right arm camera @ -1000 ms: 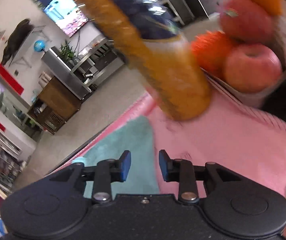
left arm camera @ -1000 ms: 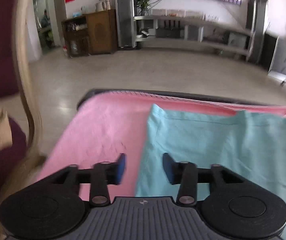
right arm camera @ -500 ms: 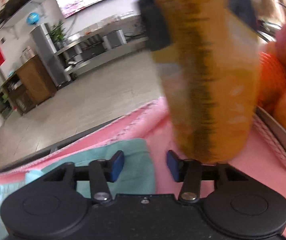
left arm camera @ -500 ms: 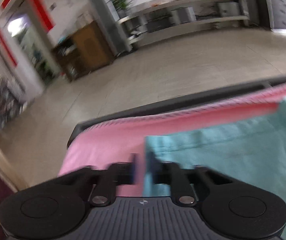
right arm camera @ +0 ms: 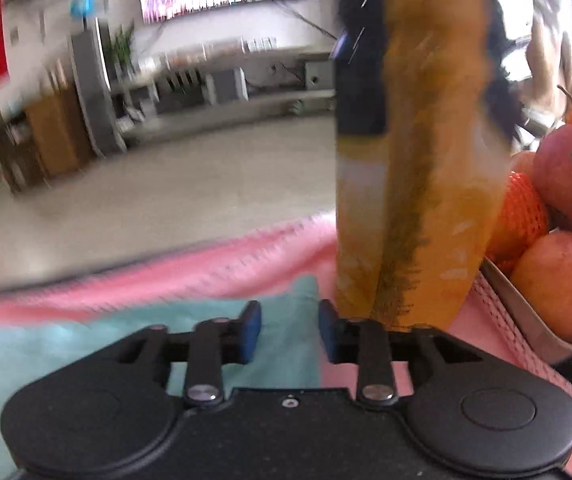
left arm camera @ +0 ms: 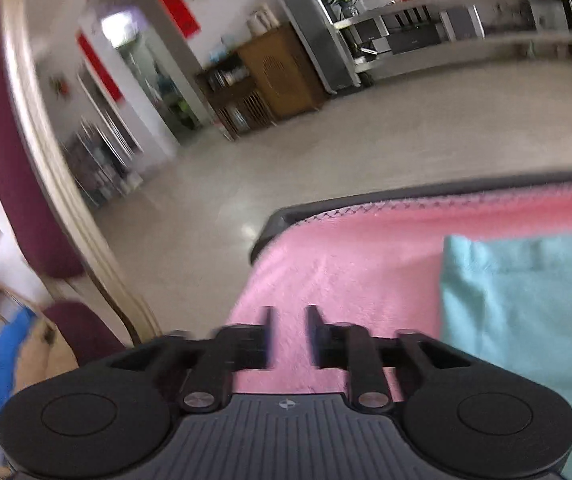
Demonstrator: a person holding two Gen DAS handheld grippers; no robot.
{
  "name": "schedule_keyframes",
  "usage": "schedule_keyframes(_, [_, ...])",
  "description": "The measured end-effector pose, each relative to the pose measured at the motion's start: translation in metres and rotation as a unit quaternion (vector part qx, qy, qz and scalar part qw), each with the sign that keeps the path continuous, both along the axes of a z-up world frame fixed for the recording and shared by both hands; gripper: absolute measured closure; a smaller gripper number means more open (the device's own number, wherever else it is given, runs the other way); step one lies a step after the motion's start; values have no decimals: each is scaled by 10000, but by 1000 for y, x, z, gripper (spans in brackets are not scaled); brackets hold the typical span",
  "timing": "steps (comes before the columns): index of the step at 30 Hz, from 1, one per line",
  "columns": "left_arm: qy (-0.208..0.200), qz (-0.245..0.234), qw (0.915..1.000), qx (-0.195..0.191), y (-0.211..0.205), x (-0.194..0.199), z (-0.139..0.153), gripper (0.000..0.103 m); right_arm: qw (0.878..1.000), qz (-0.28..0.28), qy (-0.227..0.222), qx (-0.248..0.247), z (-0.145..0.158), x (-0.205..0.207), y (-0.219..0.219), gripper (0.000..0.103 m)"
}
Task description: Fold clothes
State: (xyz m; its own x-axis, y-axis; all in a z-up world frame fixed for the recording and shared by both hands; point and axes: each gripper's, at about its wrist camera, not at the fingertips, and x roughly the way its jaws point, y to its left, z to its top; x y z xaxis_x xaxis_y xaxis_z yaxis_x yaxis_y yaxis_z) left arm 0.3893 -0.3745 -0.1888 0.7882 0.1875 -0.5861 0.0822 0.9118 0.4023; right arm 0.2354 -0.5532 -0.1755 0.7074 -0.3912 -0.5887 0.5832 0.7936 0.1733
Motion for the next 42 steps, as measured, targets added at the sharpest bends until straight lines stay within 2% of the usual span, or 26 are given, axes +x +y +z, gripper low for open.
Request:
schedule_keyframes(1, [184, -68, 9991, -373, 7, 0, 9, 54, 9999, 21, -86, 142, 6, -9, -2, 64])
schedule_keyframes(3, [375, -185, 9942, -987, 12, 2, 26, 54, 9986, 82, -249, 463, 16, -26, -7, 62])
schedule_keyframes(6, [638, -389, 9841, -1613, 12, 2, 37, 53, 9937, 191, -396, 1028, 14, -50, -17, 62])
schedule_keyframes(9, [859, -618, 9757, -1919, 3, 8, 31, 53, 9874, 284, -497, 1472, 4, -77, -29, 62])
schedule_keyframes(12, [975, -666, 9750, -1882, -9, 22, 14, 54, 9795, 345, -523, 1913, -19, -81, -51, 62])
schedule_keyframes(14, [933, -696, 9769, -1794, -19, 23, 5, 59, 9719, 335, -476, 2283, -37, -82, -65, 62])
schedule_keyframes(15, [887, -732, 9781, -1734, -25, 24, 1, 61, 9699, 322, -504, 2359, -41, -78, -71, 66])
schedule_keyframes(18, [657, -1011, 9823, -1431, -37, 22, -8, 81, 9700, 513, -522, 2319, -42, -75, -76, 66])
schedule_keyframes(19, [597, -1145, 9829, -1311, -41, 26, -10, 103, 9713, 550, -484, 2264, -40, -75, -75, 66])
schedule_keyframes(21, [313, -1295, 9871, -892, -51, 20, -11, 102, 9741, 568, -431, 2148, -37, -78, -71, 66])
schedule_keyframes(23, [-82, -1193, 9927, -134, -63, 15, -15, 102, 9772, 563, -359, 2014, -34, -74, -64, 66])
schedule_keyframes(24, [-156, -1114, 9936, 43, -66, 16, -17, 102, 9784, 567, -329, 1961, -33, -75, -63, 65])
schedule_keyframes(27, [35, -1162, 9930, -198, -52, 1, -12, 101, 9790, 568, -300, 1937, -28, -62, -56, 62])
schedule_keyframes(28, [102, -1180, 9926, -284, -47, -4, -10, 97, 9786, 554, -311, 1957, -26, -61, -55, 61])
schedule_keyframes(29, [169, -1198, 9920, -370, -43, -9, -9, 87, 9781, 528, -338, 1984, -24, -60, -55, 59])
schedule_keyframes(30, [235, -1216, 9913, -456, -38, -14, -7, 84, 9777, 493, -374, 2009, -21, -60, -54, 58])
schedule_keyframes(32, [369, -1251, 9895, -628, -29, -24, -4, 65, 9774, 479, -478, 2002, -10, -63, -52, 58])
schedule_keyframes(33, [435, -1268, 9884, -714, -24, -29, -2, 62, 9774, 480, -535, 1990, -4, -65, -50, 57])
schedule_keyframes(36, [635, -1319, 9844, -971, -10, -44, 3, 61, 9758, 593, -690, 1989, 13, -65, -42, 58])
schedule_keyframes(38, [768, -1353, 9812, -1142, -1, -54, 6, 62, 9744, 771, -685, 2000, 21, -65, -33, 65])
schedule_keyframes(39, [834, -1369, 9794, -1227, 4, -59, 8, 62, 9715, 902, -667, 2091, 22, -64, -28, 74])
schedule_keyframes(41, [966, -1401, 9755, -1397, 13, -70, 11, 64, 9555, 1172, -540, 2654, 10, -59, -22, 75])
schedule_keyframes(42, [953, -1226, 9786, -1349, 19, -71, 8, 65, 9472, 1232, -448, 2927, 1, -57, -21, 75])
